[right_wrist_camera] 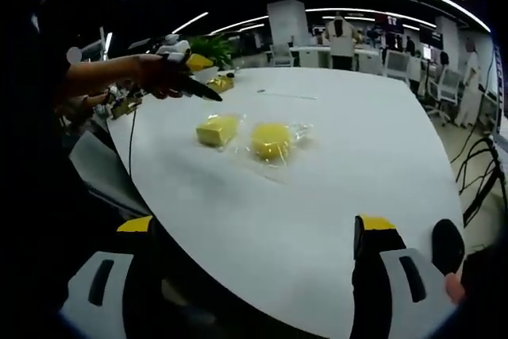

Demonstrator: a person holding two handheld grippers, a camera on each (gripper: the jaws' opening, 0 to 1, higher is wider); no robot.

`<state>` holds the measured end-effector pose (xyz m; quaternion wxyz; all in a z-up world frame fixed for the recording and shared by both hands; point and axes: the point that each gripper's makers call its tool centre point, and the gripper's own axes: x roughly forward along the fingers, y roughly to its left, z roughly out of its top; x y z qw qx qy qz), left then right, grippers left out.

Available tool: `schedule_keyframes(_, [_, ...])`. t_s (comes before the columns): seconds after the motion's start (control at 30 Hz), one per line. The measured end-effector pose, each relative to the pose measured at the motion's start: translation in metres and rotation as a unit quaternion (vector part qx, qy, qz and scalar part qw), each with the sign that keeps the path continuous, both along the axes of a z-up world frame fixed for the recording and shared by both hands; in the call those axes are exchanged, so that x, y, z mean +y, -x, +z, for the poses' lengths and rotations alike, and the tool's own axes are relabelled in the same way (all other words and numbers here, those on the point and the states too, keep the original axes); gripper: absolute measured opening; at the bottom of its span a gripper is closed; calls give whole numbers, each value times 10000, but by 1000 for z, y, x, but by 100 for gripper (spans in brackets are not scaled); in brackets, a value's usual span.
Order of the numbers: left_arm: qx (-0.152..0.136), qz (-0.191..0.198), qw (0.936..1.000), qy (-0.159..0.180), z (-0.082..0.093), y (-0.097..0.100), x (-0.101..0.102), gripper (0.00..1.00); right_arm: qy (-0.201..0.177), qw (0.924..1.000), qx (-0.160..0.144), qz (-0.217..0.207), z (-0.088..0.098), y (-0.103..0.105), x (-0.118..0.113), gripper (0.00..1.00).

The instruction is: Compare the silicone blocks by pressing each to a similar depth, holding the contact briefly, and releasing to observe deformation and rebound differences across the visible hardness samples.

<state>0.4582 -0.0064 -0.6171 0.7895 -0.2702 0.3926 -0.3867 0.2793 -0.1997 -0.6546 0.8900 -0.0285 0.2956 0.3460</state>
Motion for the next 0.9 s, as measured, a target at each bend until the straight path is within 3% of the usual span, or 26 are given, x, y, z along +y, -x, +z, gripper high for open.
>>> schedule_keyframes(0.17, [539, 91, 9985, -83, -23, -10, -17, 72, 18, 10000, 9, -58, 0, 0, -3, 92])
schedule_keyframes(0.3, [1023, 321, 9942, 70, -37, -20, -30, 67, 123, 9998, -90, -118, 1, -3, -10, 89])
schedule_keyframes(0.33, [1027, 379, 9940, 71, -39, -23, -31, 67, 141, 9997, -134, -120, 2, -3, -11, 88])
schedule_keyframes(0.5, [1546, 853, 9842, 83, -55, -36, -30, 64, 65, 9996, -150, -234, 6, -6, -17, 87])
schedule_keyframes(0.63, [1633, 808, 9832, -137, -70, -40, -30, 61, 79, 9995, -139, -277, 4, -6, -21, 87])
schedule_keyframes(0.77, [1822, 772, 9802, -49, -84, -49, -36, 58, 112, 9996, -82, -258, -1, -6, -21, 85])
schedule_keyframes(0.9, [1925, 1060, 9754, -144, -99, -58, -36, 52, 134, 9996, -97, -210, 0, -7, -19, 84])
